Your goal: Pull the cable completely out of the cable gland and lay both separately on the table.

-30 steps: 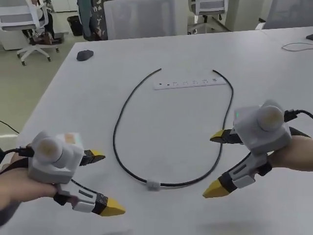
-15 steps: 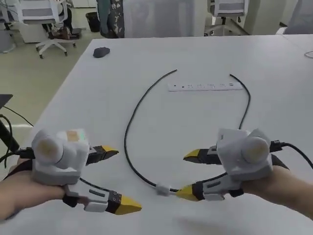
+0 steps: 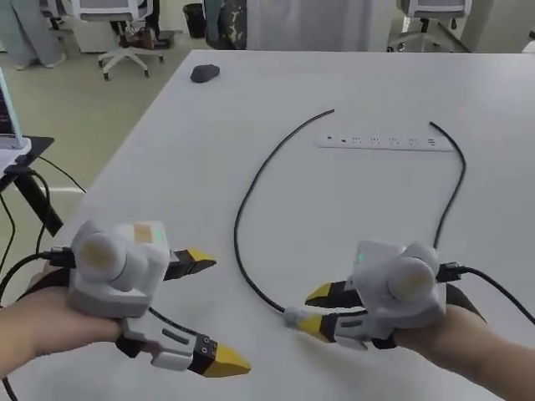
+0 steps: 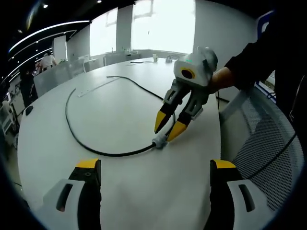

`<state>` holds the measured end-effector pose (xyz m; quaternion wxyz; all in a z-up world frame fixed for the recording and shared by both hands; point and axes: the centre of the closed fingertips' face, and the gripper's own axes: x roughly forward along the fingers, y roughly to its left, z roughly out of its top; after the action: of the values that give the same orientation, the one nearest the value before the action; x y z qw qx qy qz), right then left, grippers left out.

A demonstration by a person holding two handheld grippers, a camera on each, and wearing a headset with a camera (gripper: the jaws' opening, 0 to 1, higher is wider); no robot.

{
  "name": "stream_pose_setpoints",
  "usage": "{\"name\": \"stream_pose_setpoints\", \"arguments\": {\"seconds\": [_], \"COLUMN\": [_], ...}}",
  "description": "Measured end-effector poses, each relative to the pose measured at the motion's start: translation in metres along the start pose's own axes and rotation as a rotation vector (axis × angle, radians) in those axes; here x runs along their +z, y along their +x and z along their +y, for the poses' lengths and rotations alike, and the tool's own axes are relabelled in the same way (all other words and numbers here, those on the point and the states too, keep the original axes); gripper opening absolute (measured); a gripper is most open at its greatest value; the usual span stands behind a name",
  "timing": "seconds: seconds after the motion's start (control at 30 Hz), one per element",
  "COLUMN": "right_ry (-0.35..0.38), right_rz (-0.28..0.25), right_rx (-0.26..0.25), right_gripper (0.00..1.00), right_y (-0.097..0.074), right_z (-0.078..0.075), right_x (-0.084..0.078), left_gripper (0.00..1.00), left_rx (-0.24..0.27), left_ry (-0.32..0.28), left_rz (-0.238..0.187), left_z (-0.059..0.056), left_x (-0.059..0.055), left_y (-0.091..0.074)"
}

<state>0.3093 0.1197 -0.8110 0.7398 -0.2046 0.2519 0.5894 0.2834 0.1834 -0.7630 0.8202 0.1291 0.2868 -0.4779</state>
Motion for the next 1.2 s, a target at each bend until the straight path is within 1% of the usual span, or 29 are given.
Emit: {"name": "stream_pose_setpoints", "arguments": {"seconds": [0.03, 0.07, 0.17, 0.3, 0.37, 0.4, 0.5, 0.53, 0.6, 0.63, 0.67, 0.7, 0.73, 0.77, 0.83, 0.87, 0.9, 0.93, 0.97, 1.0, 1.03, 1.07, 1.1, 1.13, 1.17, 1.2], "right_ry": [-0.004, 0.002, -0.006, -0.009, -0.021, -0.03, -0.034, -0.037, -0.041, -0.047, -0.054, -0.052, -0.059, -0.081, -0.077, -0.085, -0.106, -0.117, -0.121, -0.126, -0.129, -0.138, -0.147, -0.166, -0.168, -0.179], "right_rz": [-0.003, -0.002, 0.0, 0.004, 0.011, 0.007, 0.014, 0.018, 0.031, 0.046, 0.055, 0.067, 0.075, 0.073, 0.067, 0.063, 0.059, 0.052, 0.049, 0.038, 0.033, 0.026, 0.022, 0.015, 0.014, 0.005], "right_rx": [0.0, 0.014, 0.02, 0.02, 0.017, 0.015, 0.014, 0.015, 0.019, 0.032, 0.042, 0.072, 0.089, 0.088, 0.13, 0.131, 0.141, 0.158, 0.158, 0.161, 0.164, 0.167, 0.171, 0.164, 0.165, 0.168], "right_gripper": [0.13, 0.12, 0.13, 0.1, 0.09, 0.09, 0.09, 0.09, 0.08, 0.08, 0.08, 0.08, 0.08, 0.08, 0.08, 0.08, 0.08, 0.08, 0.08, 0.08, 0.08, 0.08, 0.08, 0.08, 0.08, 0.08], "right_y": [0.001, 0.002, 0.003, 0.009, 0.012, 0.011, 0.01, 0.007, 0.001, -0.003, -0.007, -0.011, -0.019, -0.024, -0.039, -0.045, -0.053, -0.062, -0.065, -0.073, -0.078, -0.084, -0.088, -0.092, -0.094, -0.098], "right_z": [0.0, 0.003, 0.005, 0.003, 0.004, 0.003, 0.004, 0.004, 0.006, 0.008, 0.01, 0.014, 0.016, 0.017, 0.023, 0.023, 0.026, 0.031, 0.032, 0.034, 0.036, 0.038, 0.04, 0.04, 0.041, 0.042], "right_x": [-0.001, -0.001, -0.001, -0.003, -0.005, -0.005, -0.006, -0.006, -0.009, -0.013, -0.015, -0.018, -0.019, -0.019, -0.017, -0.016, -0.015, -0.013, -0.012, -0.009, -0.008, -0.007, -0.008, -0.008, -0.008, -0.008], "left_gripper": [0.95, 0.94, 0.94, 0.93, 0.93, 0.93, 0.93, 0.93, 0.92, 0.93, 0.95, 0.99, 0.98, 0.96, 0.9, 0.88, 0.83, 0.8, 0.77, 0.75, 0.74, 0.73, 0.69, 0.64, 0.61, 0.56], "left_rx": [0.003, 0.005, 0.008, 0.005, -0.001, -0.012, -0.035, -0.042, -0.061, -0.064, -0.074, -0.08, -0.083, -0.089, -0.107, -0.123, -0.161, -0.196, -0.204, -0.241, -0.255, -0.283, -0.311, -0.344, -0.35, -0.373], "left_ry": [-0.001, -0.002, -0.013, -0.018, -0.023, -0.045, -0.048, -0.038, -0.054, -0.054, -0.067, -0.089, -0.082, -0.079, -0.086, -0.101, -0.133, -0.17, -0.179, -0.18, -0.179, -0.171, -0.162, -0.164, -0.169, -0.175], "left_rz": [0.001, 0.002, 0.002, -0.002, -0.001, 0.008, 0.018, 0.028, 0.038, 0.032, 0.023, 0.004, 0.006, 0.006, 0.006, -0.001, -0.013, -0.041, -0.053, -0.068, -0.082, -0.102, -0.113, -0.121, -0.114, -0.1], "left_z": [0.001, 0.001, 0.001, -0.001, -0.002, -0.004, -0.009, -0.011, -0.014, -0.015, -0.016, -0.018, -0.018, -0.019, -0.023, -0.026, -0.035, -0.043, -0.045, -0.053, -0.057, -0.063, -0.068, -0.075, -0.077, -0.082], "left_x": [-0.001, -0.001, -0.002, 0.0, 0.001, 0.001, 0.001, 0.002, 0.003, 0.006, 0.009, 0.013, 0.015, 0.017, 0.023, 0.027, 0.035, 0.044, 0.047, 0.053, 0.058, 0.065, 0.069, 0.073, 0.072, 0.072], "left_y": [0.0, -0.001, -0.002, 0.0, 0.003, 0.005, 0.007, 0.009, 0.012, 0.014, 0.016, 0.019, 0.021, 0.023, 0.03, 0.032, 0.037, 0.042, 0.044, 0.048, 0.051, 0.055, 0.057, 0.06, 0.062, 0.066]}}
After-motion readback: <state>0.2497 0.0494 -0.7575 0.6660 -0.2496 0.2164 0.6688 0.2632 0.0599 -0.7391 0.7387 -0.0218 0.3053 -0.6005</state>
